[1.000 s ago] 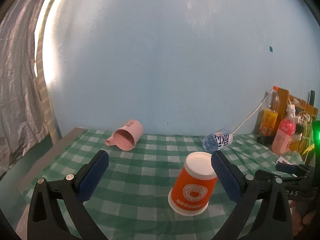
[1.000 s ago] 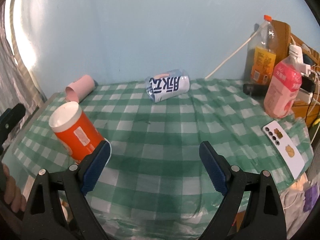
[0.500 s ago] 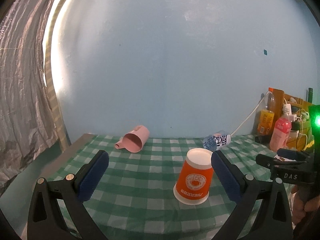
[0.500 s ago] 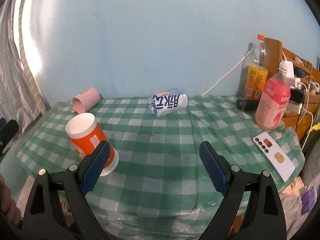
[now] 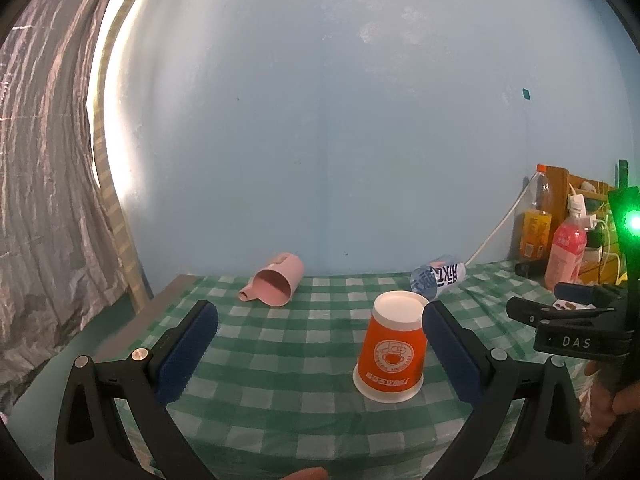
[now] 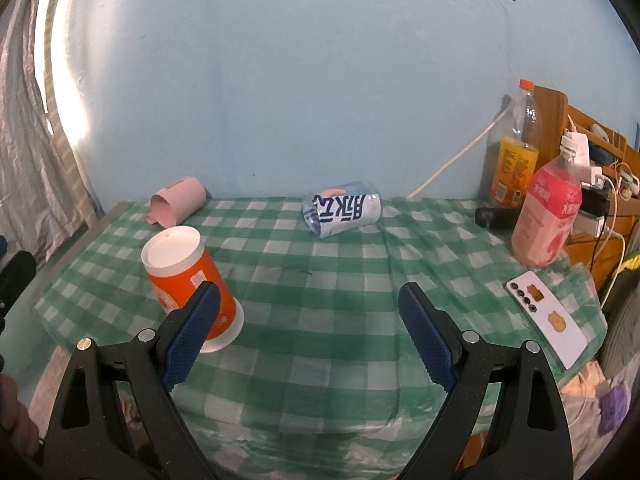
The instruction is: Flip cup upside down
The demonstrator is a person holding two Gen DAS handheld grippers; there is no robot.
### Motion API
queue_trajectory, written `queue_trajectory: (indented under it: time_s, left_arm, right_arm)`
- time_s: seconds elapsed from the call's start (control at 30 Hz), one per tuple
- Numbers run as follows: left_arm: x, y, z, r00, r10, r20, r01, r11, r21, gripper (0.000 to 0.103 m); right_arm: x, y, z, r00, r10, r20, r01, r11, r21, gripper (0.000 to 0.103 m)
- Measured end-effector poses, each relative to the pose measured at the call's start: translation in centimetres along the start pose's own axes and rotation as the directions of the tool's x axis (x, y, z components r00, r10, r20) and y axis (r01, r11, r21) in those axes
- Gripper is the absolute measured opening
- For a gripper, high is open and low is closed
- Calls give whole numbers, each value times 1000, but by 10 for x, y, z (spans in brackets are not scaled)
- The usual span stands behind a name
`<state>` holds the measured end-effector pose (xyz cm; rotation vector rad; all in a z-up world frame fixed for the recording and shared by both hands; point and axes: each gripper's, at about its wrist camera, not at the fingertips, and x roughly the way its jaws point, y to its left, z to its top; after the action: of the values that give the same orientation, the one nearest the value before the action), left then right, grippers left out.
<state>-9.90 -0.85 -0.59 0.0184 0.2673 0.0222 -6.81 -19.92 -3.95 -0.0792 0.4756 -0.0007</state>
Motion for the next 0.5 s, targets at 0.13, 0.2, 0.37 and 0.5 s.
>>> queue_trajectory:
  time_s: [0.13,0.2,0.37,0.5]
  left_arm:
    - [2,1,0,1000,6,-12,-6,1000,-10,103]
    - [3,2,0,1000,7,-17,-7,1000,-12,103]
    - [6,4,-1,999,-3,-32,3,1000,-24,103]
    - [8,7,-1,999,-10,-46,8,1000,-30,103]
  right_arm:
    - [-1,1,1,1000,-3,8,2,1000,1,90]
    - [-2,1,1,1000,-3,11,3,1000,0,90]
    - [-2,2,2,1000,-4,11,4,1000,-1,90]
    - [-3,1,2,1000,-2,14,2,1000,-2,90]
